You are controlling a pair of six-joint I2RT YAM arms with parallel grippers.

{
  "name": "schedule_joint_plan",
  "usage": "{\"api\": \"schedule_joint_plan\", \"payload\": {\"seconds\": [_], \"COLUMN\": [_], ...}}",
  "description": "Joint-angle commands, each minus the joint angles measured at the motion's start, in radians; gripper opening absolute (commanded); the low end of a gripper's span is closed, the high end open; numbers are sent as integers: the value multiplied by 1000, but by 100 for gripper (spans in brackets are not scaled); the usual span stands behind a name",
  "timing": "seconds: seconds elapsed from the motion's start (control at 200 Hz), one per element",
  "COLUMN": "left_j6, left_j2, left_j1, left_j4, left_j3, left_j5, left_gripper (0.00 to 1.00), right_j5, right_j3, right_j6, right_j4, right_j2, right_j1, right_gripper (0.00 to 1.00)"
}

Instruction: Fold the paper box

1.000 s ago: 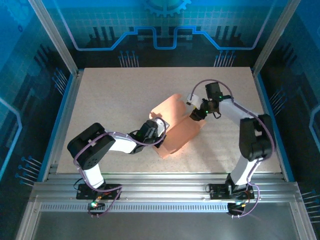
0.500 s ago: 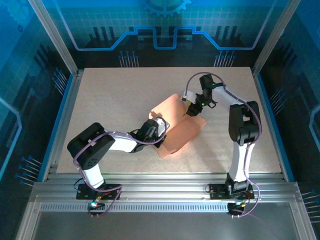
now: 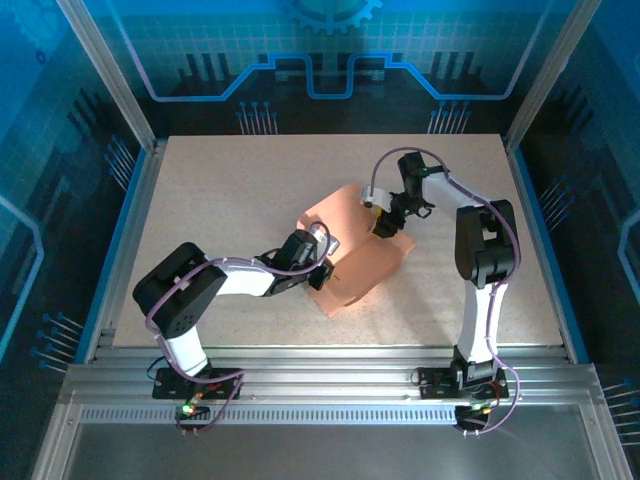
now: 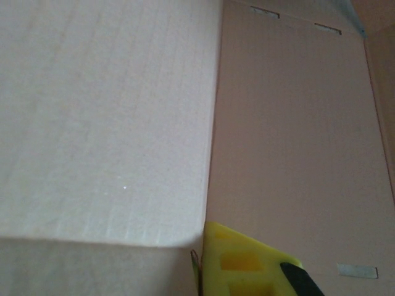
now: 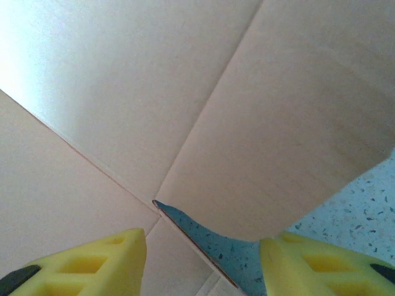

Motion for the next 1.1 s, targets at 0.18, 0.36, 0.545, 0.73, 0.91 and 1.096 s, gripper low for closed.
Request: {"api": "schedule_joint_plan", "payload": {"seconds": [0.18, 0.36, 0.545, 0.73, 0.91, 1.096], "left_j6": [-1, -19, -30, -57, -57, -68], "left_j2": [45, 76, 86, 87, 82, 76], "left_j1": [6, 17, 17, 17, 15, 10], "left_j4": [-122, -127, -128, -105, -78, -69], "left_j3": [30, 46, 54, 42, 28, 23], "left_j5": [24, 38, 42, 31, 6, -57], "left_gripper": [4, 4, 5, 4, 4, 4], "right_j5": [8, 1, 4, 23, 40, 81], "right_j3": [-39, -50, -43, -81, -146, -208], "right_j6": [-77, -80, -86, -62, -25, 36], "right_j4": [-5, -20, -55, -48, 6, 60], "right_j2": [-19, -27, -18, -39, -91, -153], "right_j1": [-38, -49, -43, -39, -36, -19], "right_gripper": [51, 50, 49, 42, 20, 7]}}
